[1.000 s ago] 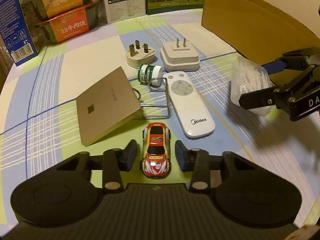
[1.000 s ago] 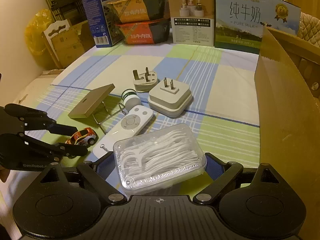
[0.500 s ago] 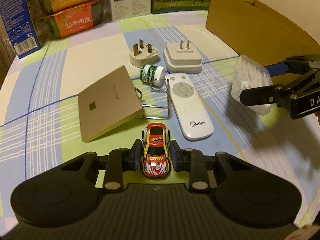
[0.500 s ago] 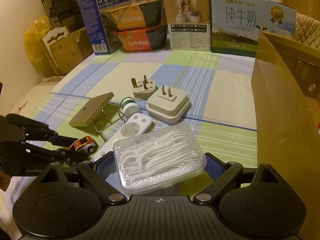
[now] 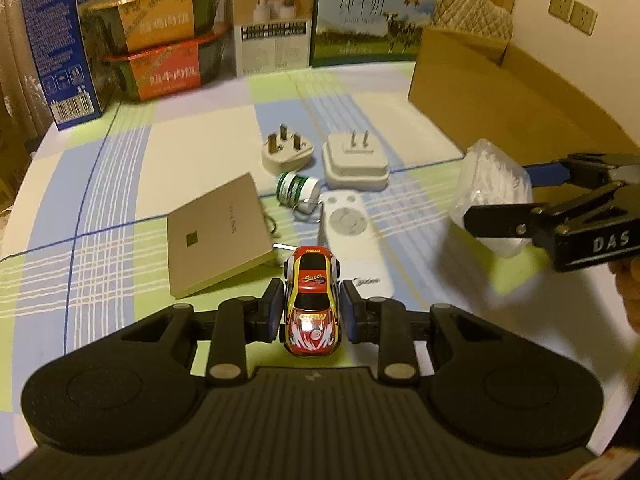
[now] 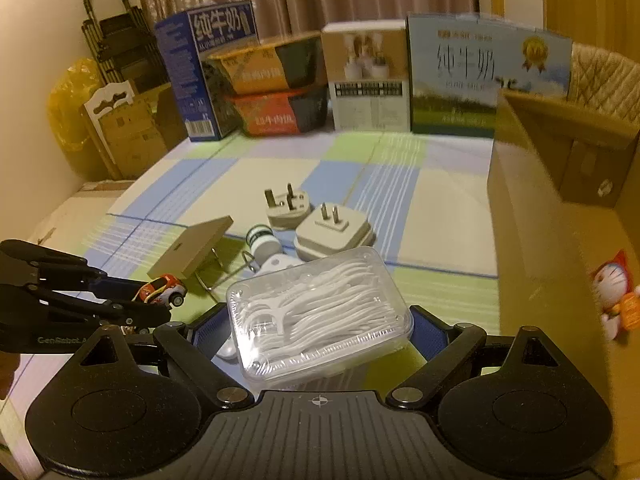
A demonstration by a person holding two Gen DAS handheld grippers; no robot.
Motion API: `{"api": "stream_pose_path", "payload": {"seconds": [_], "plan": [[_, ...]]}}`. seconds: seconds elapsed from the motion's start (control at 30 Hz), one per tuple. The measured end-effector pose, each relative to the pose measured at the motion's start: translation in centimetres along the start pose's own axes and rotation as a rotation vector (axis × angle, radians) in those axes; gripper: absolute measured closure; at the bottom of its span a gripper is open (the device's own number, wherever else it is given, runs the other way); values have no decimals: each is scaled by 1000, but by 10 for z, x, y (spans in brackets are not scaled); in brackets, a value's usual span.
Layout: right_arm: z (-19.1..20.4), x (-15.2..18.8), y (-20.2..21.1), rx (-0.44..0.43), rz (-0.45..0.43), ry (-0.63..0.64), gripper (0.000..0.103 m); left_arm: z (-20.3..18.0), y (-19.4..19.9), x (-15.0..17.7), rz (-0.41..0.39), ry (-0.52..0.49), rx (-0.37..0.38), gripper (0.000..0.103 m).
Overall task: Organize rigid objects
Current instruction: 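Carry the floss box and toy car over the cardboard box with both grippers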
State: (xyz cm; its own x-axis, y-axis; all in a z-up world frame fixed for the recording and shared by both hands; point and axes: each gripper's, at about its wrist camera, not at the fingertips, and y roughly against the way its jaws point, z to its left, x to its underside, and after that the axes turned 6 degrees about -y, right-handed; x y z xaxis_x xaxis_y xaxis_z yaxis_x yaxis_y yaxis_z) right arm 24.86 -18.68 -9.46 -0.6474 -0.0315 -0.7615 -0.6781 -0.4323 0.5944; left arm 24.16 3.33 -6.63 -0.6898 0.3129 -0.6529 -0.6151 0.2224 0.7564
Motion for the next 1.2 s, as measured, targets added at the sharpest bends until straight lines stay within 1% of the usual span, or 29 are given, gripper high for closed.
{"api": "stream_pose_path", "payload": {"seconds": [0.23, 0.37, 0.43, 0.53, 0.67, 0.77, 0.97, 1.07, 1.2], "plan": [[10, -3, 37, 36, -86, 50, 13, -26, 31, -18, -68, 0, -16, 78], [5, -9, 70, 42, -134, 2, 13, -49, 52, -27, -120, 6, 0, 78], [2, -12, 89, 58, -161, -3, 13, -62, 62, -33, -140, 4, 19, 78], [-7, -17, 119, 87, -192, -10, 13, -86, 76, -46, -165, -27, 40, 78], [-32, -22, 154, 140, -216, -33, 13, -121, 90, -66, -201, -78, 70, 78], [-62, -23, 177, 195, -228, -68, 13, -146, 94, -83, -221, -106, 99, 78], [-124, -21, 201, 309, -221, -181, 13, -192, 80, -114, -228, -156, 151, 78], [-143, -17, 206, 312, -211, -214, 13, -211, 69, -123, -220, -184, 162, 78], [-160, -14, 206, 304, -210, -259, 13, -228, 49, -133, -204, -205, 174, 78]]}}
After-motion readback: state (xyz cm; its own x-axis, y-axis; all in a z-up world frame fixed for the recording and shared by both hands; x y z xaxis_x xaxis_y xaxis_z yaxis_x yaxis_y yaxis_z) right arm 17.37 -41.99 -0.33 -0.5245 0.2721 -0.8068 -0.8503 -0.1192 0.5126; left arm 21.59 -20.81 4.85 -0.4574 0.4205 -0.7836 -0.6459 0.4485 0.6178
